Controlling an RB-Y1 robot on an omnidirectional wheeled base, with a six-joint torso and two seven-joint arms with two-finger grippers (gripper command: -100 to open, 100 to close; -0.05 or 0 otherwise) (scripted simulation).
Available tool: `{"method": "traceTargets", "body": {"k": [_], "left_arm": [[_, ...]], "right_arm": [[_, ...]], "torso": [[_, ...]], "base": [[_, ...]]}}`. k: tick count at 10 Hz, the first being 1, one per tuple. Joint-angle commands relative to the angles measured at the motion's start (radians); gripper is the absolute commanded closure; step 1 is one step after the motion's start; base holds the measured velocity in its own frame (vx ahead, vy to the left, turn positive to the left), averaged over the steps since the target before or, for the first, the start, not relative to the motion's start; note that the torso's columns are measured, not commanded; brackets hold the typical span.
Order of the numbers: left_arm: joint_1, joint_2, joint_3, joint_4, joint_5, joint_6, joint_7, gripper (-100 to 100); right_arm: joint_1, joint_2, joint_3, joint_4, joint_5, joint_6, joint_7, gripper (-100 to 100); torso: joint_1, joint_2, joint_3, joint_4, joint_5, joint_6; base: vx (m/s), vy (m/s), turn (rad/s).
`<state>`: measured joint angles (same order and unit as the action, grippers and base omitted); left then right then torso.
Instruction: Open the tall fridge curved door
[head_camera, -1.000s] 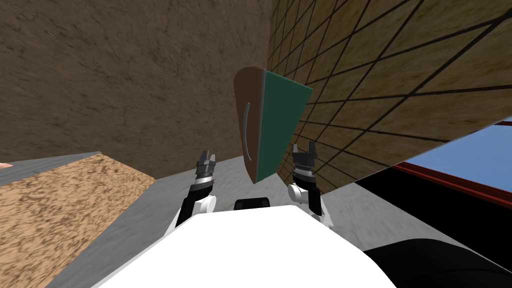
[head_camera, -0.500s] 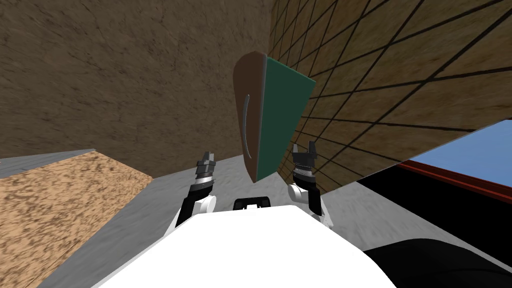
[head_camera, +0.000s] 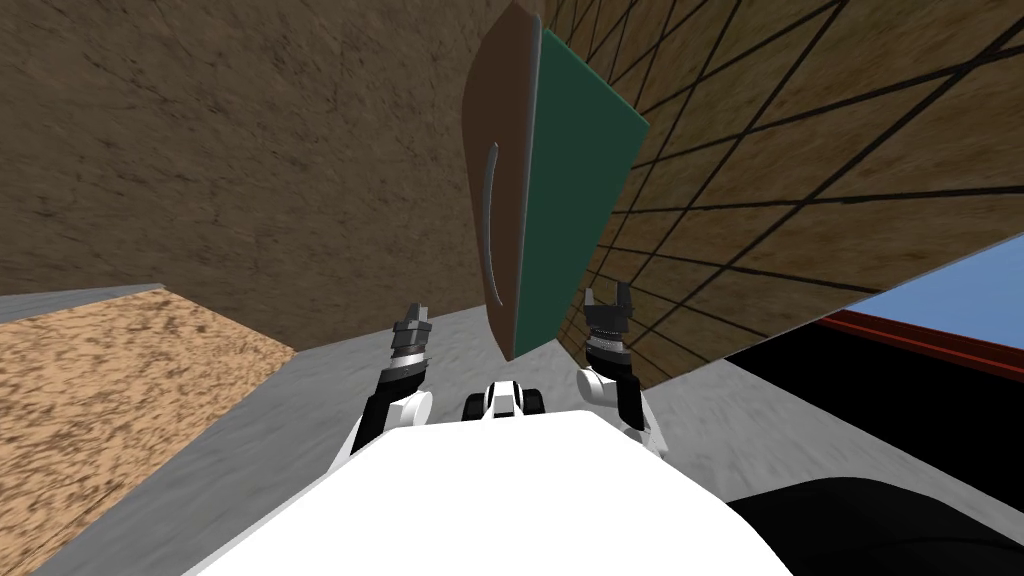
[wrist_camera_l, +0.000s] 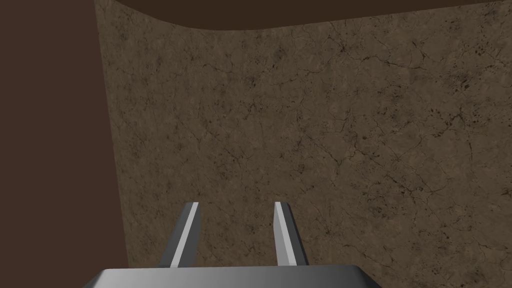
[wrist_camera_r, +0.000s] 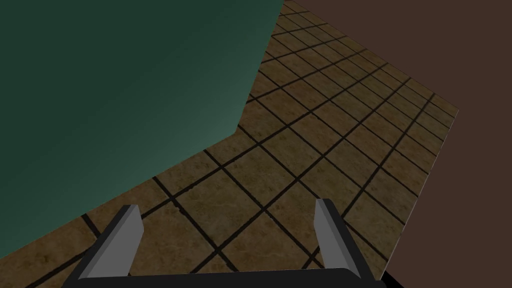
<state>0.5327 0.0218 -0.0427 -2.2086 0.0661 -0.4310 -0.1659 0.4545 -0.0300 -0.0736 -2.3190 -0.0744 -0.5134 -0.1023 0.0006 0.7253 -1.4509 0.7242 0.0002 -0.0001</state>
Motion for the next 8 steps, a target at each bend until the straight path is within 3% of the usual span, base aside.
{"method": "traceTargets", "body": {"k": [1, 3, 8], "left_arm": [[0.000, 0.000, 0.000, 0.000, 0.000, 0.000, 0.000, 0], [0.000, 0.000, 0.000, 0.000, 0.000, 0.000, 0.000, 0], [0.000, 0.000, 0.000, 0.000, 0.000, 0.000, 0.000, 0]], "right_arm": [[-0.016, -0.060, -0.005, 0.025, 0.036, 0.008, 0.053, -100], [-0.036, -0.095, -0.013, 0.058, 0.079, 0.016, 0.108, -100], [-0.075, -0.127, -0.027, 0.119, 0.165, 0.034, 0.233, -100]], "torso": [[0.001, 0.010, -0.019, 0.010, 0.000, 0.000], [0.001, 0.013, -0.025, 0.014, 0.000, 0.000], [-0.001, 0.012, -0.025, 0.014, 0.000, 0.000]], "base": [[-0.024, 0.050, 0.020], [-0.026, 0.070, 0.026], [-0.024, 0.063, 0.019]]}}
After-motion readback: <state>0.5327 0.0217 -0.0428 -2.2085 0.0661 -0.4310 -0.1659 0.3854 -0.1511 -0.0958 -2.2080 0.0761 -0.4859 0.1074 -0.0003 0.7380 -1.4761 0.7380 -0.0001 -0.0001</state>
